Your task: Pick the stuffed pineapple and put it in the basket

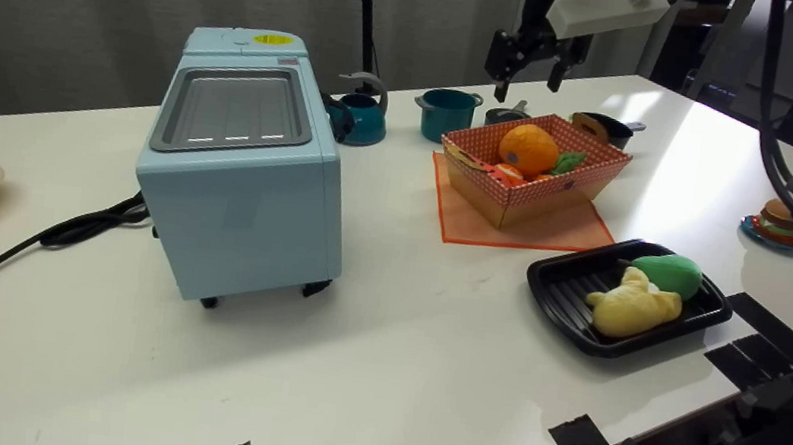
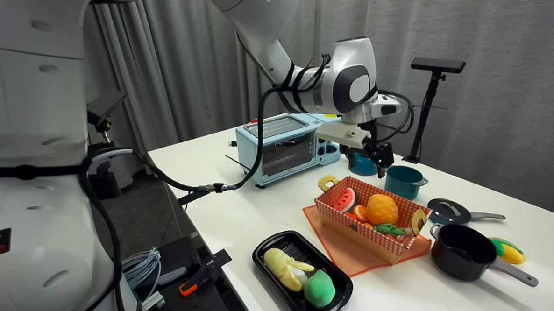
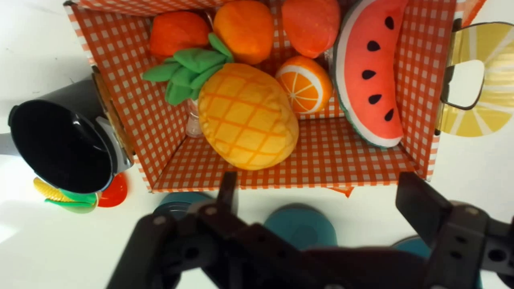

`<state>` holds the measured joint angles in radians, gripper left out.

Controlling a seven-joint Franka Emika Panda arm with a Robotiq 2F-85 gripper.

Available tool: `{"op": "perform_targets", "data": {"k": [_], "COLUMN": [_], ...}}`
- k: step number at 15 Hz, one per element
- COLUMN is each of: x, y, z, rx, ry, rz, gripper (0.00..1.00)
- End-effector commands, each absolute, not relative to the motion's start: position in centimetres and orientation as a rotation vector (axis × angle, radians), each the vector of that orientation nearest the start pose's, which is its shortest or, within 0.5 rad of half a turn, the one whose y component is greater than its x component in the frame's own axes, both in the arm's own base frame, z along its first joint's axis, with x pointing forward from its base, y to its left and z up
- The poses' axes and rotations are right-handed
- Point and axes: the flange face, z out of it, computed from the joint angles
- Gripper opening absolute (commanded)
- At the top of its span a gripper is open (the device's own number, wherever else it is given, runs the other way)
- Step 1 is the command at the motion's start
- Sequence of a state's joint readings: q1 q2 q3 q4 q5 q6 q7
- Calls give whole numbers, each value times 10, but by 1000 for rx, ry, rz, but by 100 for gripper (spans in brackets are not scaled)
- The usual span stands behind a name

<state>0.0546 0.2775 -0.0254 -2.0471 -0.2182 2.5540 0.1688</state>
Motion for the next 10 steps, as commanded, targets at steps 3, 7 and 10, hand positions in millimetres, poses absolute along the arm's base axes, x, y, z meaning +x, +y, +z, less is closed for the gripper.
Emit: {"op": "perform_targets", "data": {"k": [3,7,10], "x": [607,599,597], "y": [31,37,36], "z": [340,348,347], "rx": [-3242,-3243,-3244], "ry": [-90,-108,-109], "rz": [-409,-408,-401], "gripper": [100,100,100]}}
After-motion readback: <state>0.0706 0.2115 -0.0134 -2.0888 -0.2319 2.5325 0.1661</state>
